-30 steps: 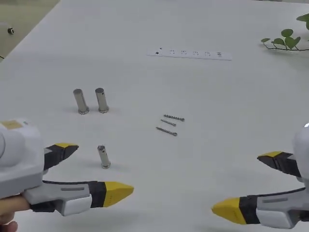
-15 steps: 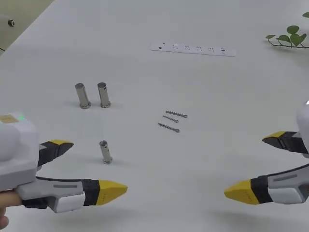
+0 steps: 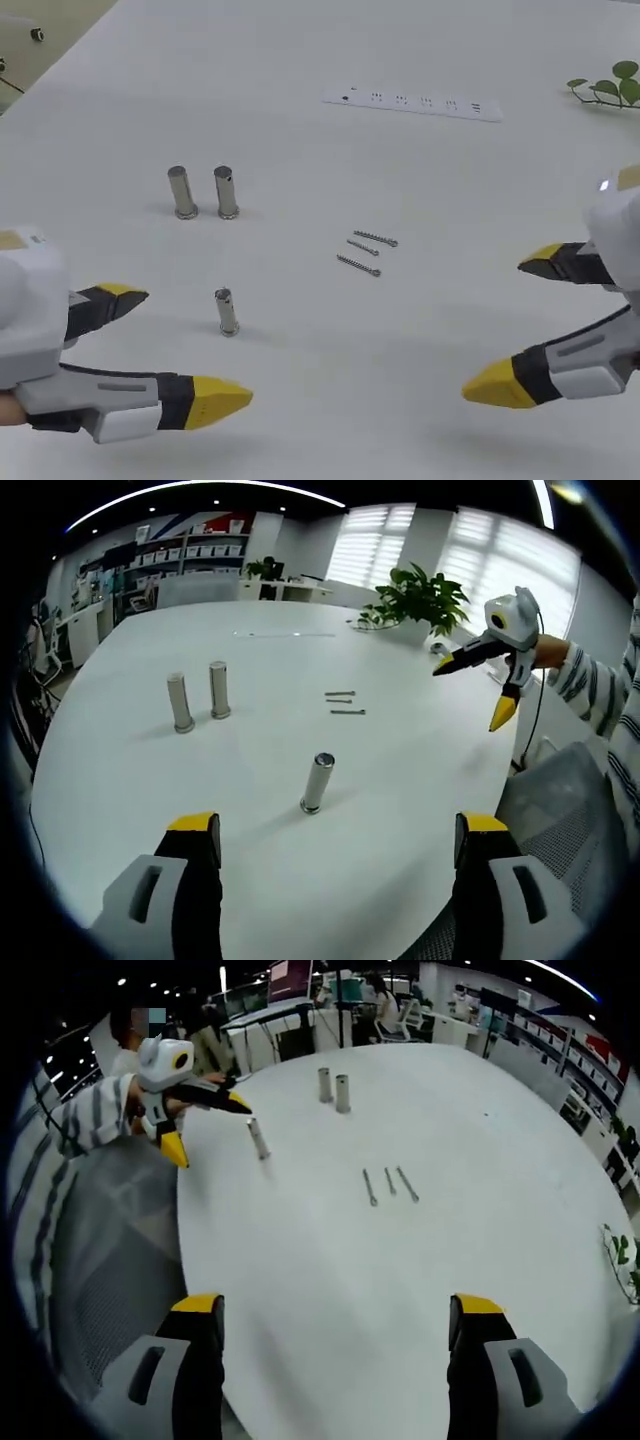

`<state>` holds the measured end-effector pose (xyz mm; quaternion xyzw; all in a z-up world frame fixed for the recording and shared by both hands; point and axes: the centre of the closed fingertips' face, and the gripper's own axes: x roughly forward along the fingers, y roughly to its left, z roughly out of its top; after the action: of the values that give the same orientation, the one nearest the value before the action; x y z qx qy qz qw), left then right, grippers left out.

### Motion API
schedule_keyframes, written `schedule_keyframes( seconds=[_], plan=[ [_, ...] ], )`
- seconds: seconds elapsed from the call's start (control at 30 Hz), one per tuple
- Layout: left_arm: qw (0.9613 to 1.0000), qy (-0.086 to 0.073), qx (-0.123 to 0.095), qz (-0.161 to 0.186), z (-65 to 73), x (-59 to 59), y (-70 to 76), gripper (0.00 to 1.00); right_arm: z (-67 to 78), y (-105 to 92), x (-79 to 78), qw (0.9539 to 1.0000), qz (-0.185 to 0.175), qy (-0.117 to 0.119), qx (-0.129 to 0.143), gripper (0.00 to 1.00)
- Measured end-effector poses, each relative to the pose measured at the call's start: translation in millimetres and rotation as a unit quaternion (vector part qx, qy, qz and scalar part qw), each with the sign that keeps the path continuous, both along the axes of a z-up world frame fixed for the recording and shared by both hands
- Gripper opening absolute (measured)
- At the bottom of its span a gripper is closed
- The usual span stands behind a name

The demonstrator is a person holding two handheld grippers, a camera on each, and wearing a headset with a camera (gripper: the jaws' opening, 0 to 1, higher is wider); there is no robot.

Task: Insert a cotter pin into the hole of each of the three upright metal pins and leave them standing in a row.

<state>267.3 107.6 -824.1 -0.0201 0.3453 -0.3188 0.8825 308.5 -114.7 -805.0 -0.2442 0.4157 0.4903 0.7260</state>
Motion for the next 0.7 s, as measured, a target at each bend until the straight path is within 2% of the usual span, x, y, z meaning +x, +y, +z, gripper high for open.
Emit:
schedule_keyframes(
  seconds=[0.27, 0.4, 0.5, 0.6, 0.7],
  plan=[
    [0.9999, 0.003, -0.004, -0.012, 1.2, -7.2, 1.8, 0.97, 1.5, 18.9, 5.1, 0.9995, 0.03, 0.008, 0.011, 0.88],
    [0.9998, 0.008, -0.006, -0.02, 1.5, -10.6, 2.2, 0.97, -0.3, 27.1, 13.3, 0.9988, 0.048, 0.005, 0.003, 0.86],
    [0.9996, 0.009, -0.005, -0.025, 1.9, -12.3, 2.6, 0.96, -5.6, 27.4, 13.7, 0.9975, 0.064, 0.026, -0.015, 0.8],
    [0.9995, 0.007, -0.012, -0.027, 4.1, -12.7, 2.1, 0.96, -8.3, 33.4, 16.6, 0.996, 0.081, 0.033, -0.017, 0.72],
    [0.9994, 0.007, -0.012, -0.03, 4.6, -13.5, 1.9, 0.96, -11.5, 36.3, 18.5, 0.9944, 0.096, 0.037, -0.026, 0.71]
  ],
)
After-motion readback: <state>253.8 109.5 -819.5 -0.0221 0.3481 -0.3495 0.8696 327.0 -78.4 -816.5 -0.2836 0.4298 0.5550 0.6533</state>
